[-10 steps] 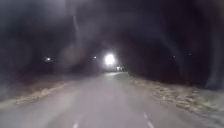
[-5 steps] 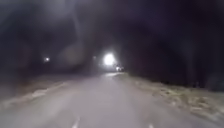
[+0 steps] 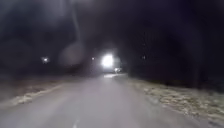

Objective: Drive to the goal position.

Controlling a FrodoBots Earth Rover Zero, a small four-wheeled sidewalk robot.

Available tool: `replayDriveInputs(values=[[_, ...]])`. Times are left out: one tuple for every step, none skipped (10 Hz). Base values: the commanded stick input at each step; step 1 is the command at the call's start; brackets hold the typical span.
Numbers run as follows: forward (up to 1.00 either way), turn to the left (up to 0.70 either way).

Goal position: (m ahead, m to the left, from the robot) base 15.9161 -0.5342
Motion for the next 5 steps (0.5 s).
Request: replayDriveInputs(values=[[0.85,0.33],[0.85,0.14],[0.85,0.00],[0.85,0.00],[0.85,0.00]])
